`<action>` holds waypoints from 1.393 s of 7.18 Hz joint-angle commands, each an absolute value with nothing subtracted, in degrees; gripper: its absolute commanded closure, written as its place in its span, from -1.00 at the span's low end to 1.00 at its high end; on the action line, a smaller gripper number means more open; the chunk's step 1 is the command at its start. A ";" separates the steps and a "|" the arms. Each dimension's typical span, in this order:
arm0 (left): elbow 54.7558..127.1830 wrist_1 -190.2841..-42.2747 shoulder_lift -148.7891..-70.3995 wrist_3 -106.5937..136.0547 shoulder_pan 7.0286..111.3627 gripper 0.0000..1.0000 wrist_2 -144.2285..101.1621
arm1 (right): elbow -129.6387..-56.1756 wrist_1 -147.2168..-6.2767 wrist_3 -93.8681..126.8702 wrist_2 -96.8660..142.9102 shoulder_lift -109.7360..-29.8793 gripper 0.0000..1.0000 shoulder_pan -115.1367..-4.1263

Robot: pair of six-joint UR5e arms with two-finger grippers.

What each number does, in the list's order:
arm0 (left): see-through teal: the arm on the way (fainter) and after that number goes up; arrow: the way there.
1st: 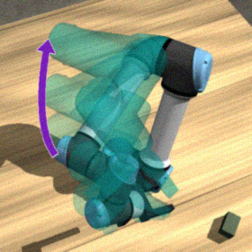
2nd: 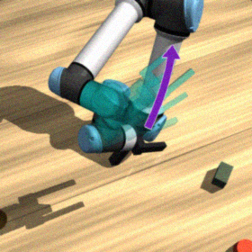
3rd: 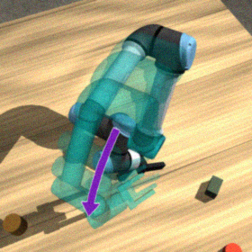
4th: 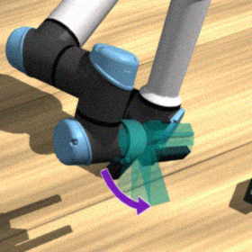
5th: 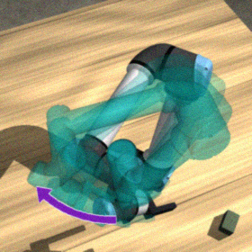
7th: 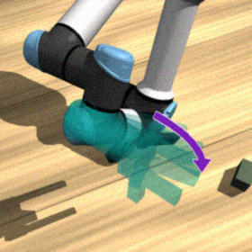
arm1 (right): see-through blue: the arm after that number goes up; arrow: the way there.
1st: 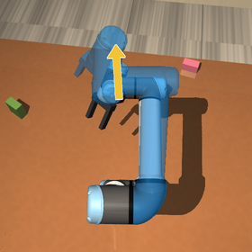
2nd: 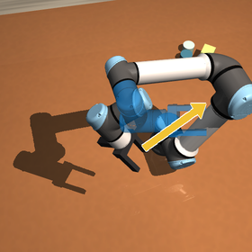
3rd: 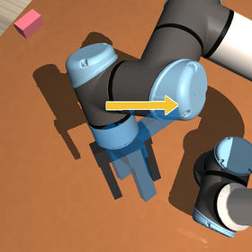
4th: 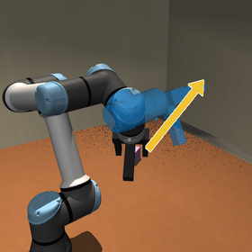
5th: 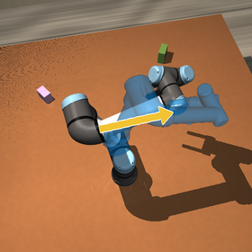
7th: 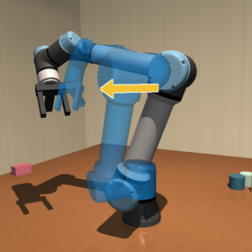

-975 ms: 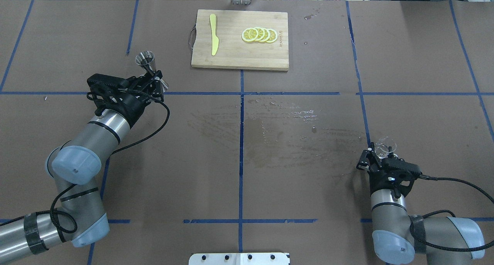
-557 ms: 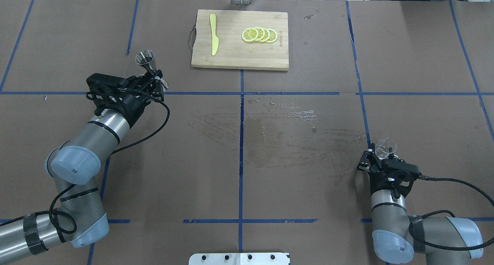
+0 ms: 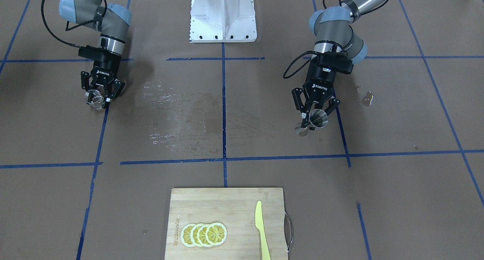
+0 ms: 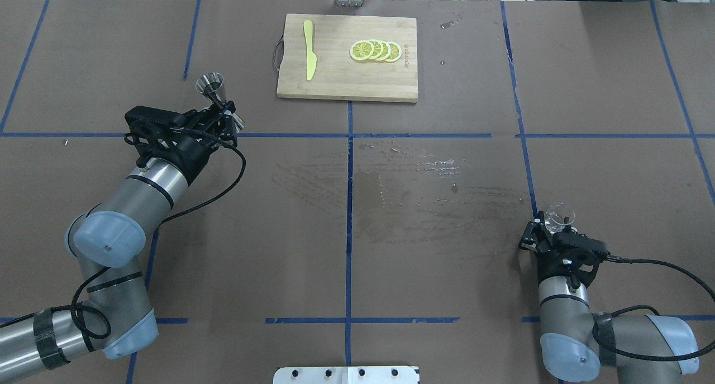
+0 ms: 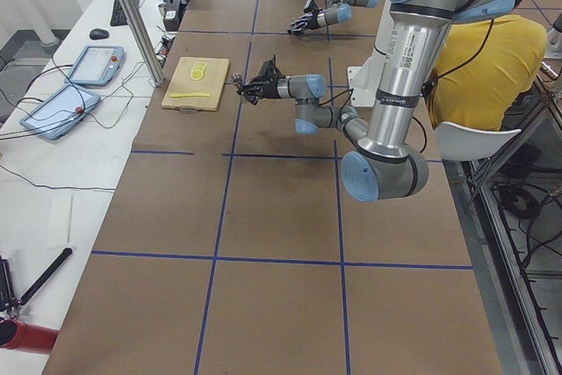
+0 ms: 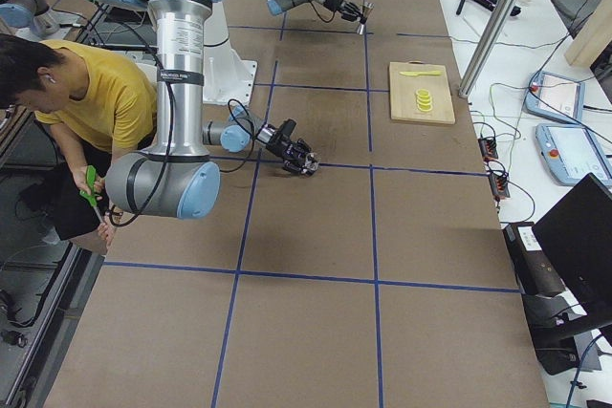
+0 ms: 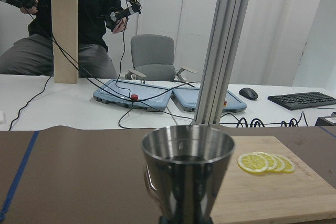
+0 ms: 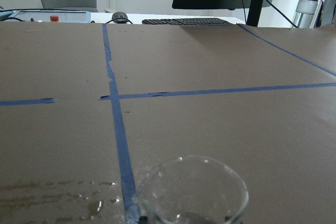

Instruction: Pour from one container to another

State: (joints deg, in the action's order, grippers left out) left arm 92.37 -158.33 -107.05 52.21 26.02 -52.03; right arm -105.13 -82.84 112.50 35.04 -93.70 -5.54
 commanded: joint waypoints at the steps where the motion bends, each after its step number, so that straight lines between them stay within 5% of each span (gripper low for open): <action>1: 92.29 -158.29 -106.96 52.21 26.10 1.00 -52.03 | -104.77 -82.79 112.33 35.07 -93.60 0.16 -5.45; 8: 94.14 -166.26 -79.05 67.31 25.40 1.00 -53.26 | -107.04 -82.71 111.36 34.45 -93.52 0.16 -5.80; 10: 93.08 -167.61 -77.17 71.36 22.43 1.00 -53.09 | -107.05 -82.71 111.18 34.01 -93.52 0.16 -5.71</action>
State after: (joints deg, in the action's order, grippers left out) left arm 93.64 -166.85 -78.36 69.28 24.25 -53.22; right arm -106.92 -82.71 111.26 34.22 -93.52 -5.73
